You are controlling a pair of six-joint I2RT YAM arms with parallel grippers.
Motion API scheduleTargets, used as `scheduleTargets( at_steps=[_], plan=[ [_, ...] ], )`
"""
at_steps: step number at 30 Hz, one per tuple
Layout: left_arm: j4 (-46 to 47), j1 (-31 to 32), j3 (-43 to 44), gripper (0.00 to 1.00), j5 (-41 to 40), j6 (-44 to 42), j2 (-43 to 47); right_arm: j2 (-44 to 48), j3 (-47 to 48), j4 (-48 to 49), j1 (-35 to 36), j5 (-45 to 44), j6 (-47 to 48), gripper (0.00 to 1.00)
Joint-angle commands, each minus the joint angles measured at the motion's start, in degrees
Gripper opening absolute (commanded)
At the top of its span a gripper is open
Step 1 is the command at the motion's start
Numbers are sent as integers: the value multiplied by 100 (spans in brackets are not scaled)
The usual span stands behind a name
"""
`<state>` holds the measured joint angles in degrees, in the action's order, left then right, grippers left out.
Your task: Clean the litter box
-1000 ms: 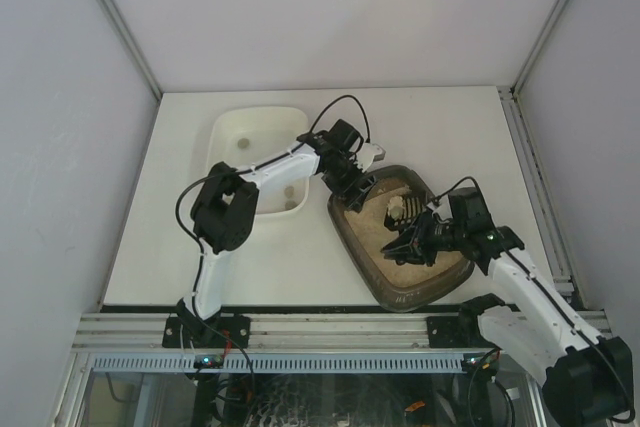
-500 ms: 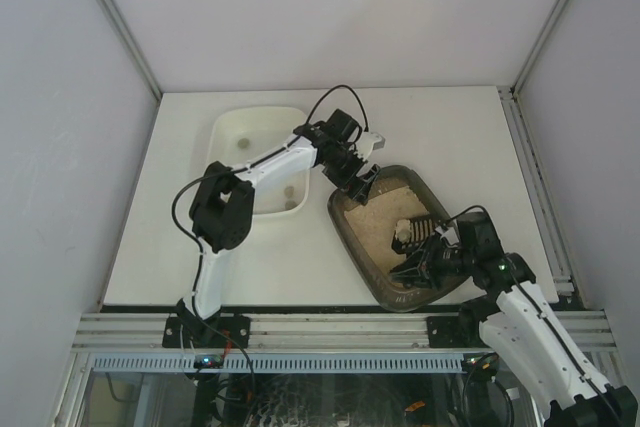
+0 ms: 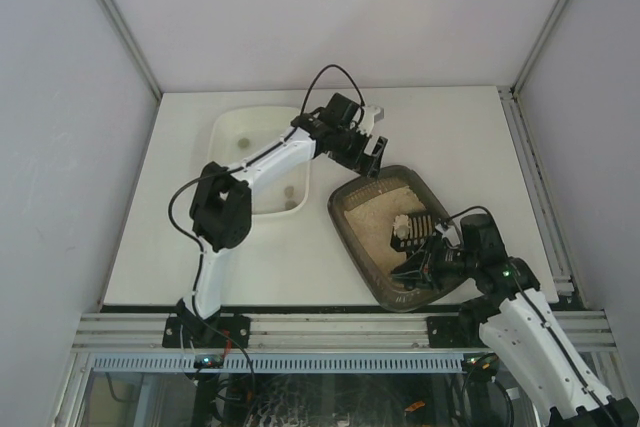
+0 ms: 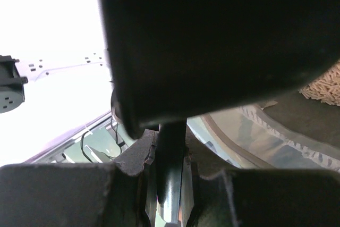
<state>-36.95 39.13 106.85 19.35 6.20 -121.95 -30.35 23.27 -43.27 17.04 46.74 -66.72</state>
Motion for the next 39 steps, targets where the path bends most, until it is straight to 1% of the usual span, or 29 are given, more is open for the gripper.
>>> scheduleTargets(
  at_steps=[1,5,7,11,13,15,17,19,21,24,25,27,30,33,35,37,39],
  plan=[
    [473,23,855,100,-814,844,-314,295,61,615,79,184,186,0],
    [103,18,1674,100,-904,958,-779,706,24,653,104,-20,709,0],
    [12,23,1796,100,-894,971,-801,997,-89,801,115,-67,766,0],
    [45,28,1624,100,-910,878,-658,1568,-498,1252,99,125,634,0],
    [-69,47,1603,100,-1094,817,-611,1785,-578,1266,114,153,632,0],
    [-110,79,1459,100,-1385,833,-536,2068,-591,1106,124,-36,634,0],
    [-129,157,1311,100,-1866,921,-460,2271,-677,993,165,-6,586,0],
    [-231,298,1289,100,-2266,886,-452,2667,-695,1127,177,59,360,0],
    [-345,417,1283,100,-2459,859,-465,3150,-627,1204,117,-110,175,0],
    [-351,446,1206,100,-2352,933,-434,3154,-784,663,179,-48,366,0],
    [-339,445,1200,100,-2322,962,-430,3232,-691,484,265,-129,456,0],
    [-339,446,1196,100,-2260,1031,-430,3306,-457,432,244,-359,509,0],
    [-321,446,1118,100,-2117,1207,-398,3029,-693,637,215,-150,281,0],
    [-234,461,919,100,-2153,1483,-296,3167,-677,948,431,-285,33,0],
    [-208,491,814,100,-2260,1613,-241,3093,-600,1038,217,-189,59,0],
    [-160,526,721,100,-2278,1694,-190,2771,-763,1229,48,9,-47,0],
    [-98,578,613,100,-2226,1766,-165,2505,-689,1304,380,-196,11,0]
  ],
)
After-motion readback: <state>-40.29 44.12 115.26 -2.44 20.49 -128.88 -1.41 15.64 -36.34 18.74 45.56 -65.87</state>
